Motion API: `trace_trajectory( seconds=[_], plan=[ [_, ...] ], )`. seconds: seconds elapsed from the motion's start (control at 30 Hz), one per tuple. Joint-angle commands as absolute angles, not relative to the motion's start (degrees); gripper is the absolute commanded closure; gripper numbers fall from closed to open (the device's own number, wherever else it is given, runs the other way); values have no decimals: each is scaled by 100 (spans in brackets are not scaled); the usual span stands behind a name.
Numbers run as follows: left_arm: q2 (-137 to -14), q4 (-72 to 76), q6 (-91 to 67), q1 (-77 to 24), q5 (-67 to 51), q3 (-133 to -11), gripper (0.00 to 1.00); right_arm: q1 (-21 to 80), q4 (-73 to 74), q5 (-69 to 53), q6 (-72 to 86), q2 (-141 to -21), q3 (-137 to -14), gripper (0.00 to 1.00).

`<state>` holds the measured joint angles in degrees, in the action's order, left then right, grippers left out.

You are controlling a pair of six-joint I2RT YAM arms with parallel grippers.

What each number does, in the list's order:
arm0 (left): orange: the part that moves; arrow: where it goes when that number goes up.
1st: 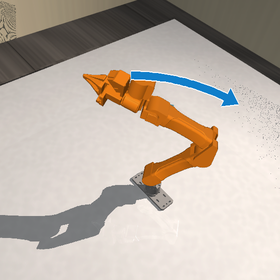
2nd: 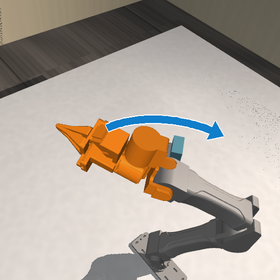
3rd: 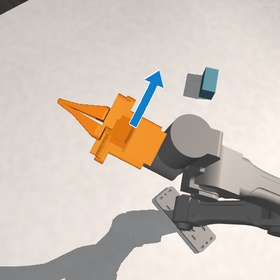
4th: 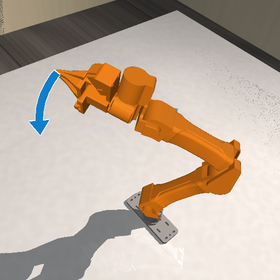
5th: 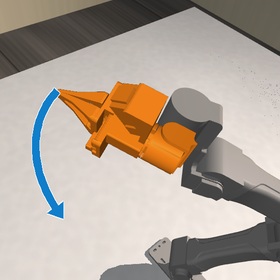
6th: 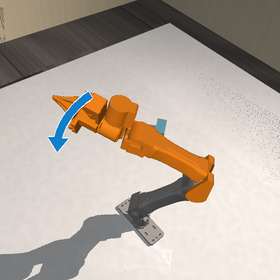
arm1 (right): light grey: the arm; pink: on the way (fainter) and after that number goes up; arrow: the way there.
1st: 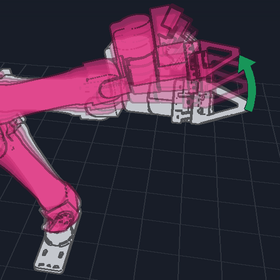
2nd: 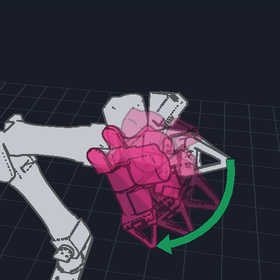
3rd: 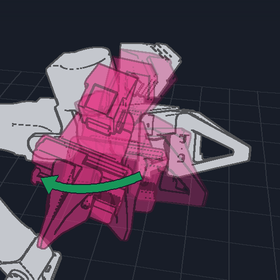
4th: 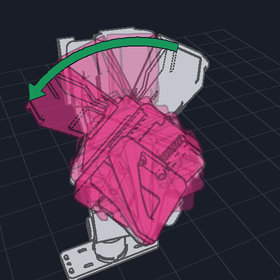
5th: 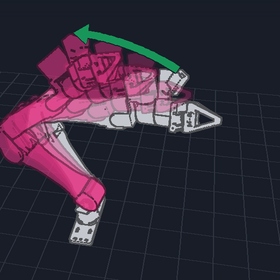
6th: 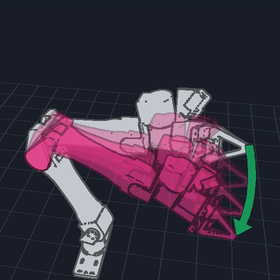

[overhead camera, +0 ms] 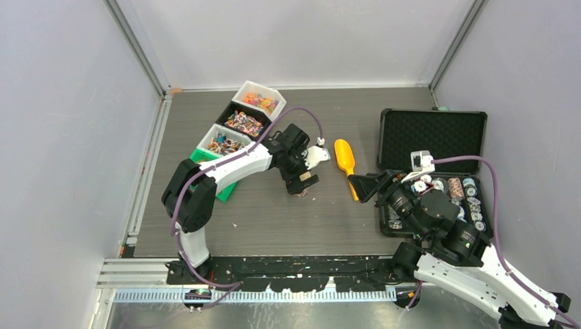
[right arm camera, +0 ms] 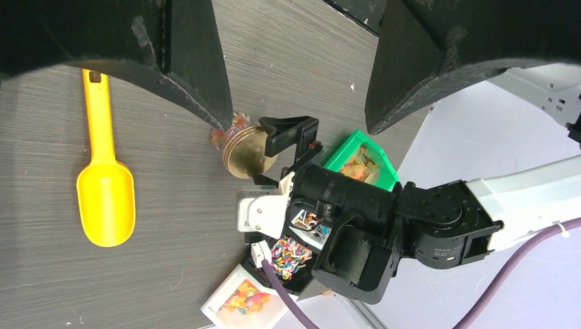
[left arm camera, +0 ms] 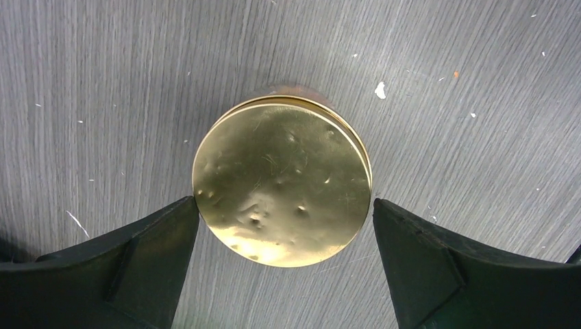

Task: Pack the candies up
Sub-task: Close the bottle lid on the packing bottle.

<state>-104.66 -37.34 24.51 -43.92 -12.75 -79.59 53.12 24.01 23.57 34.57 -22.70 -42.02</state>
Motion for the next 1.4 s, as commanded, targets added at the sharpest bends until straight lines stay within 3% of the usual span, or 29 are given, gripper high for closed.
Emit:
trace_trajectory(
  seconds=[0.0, 0.4, 0.53, 0.6, 0.73, 0.87, 1.0, 1.23, 1.37],
  plan=[
    [-10321, -3832, 2370, -4430, -1243, -8148, 0, 5317, 2259, 2478, 3409, -2230, -4373, 25],
    [-9172, -3250, 1702, -4438, -1434, -7731, 0, 5317, 2127, 2556, 3852, -2484, -4173, 23],
    [-8575, -2538, 1060, -4430, -600, -7296, 0, 5320, 2066, 2740, 4250, -2745, -4140, 24],
    [-8280, -2161, 469, -4418, 378, -7094, 0, 5316, 2042, 2834, 4479, -2954, -4140, 24],
    [-8099, -2693, -774, -4102, 1222, -7332, 0, 5315, 1748, 2728, 4660, -3407, -4135, 26],
    [-8005, -2729, -1774, -3232, -469, -7235, 1, 5317, 1361, 2587, 4671, -4024, -4137, 28],
    [-7974, -2038, -2420, -2600, -2026, -6588, 16, 5280, 1177, 2436, 4463, -4750, -4310, 30],
    [-8361, -1781, -2686, -2566, -2287, -6153, 31, 4603, 456, 1306, 4439, -5990, -4328, 51],
    [-8650, -1289, -2905, -2566, -2592, -5860, 38, 4253, 32, 702, 4556, -6786, -4279, 56]
  ],
)
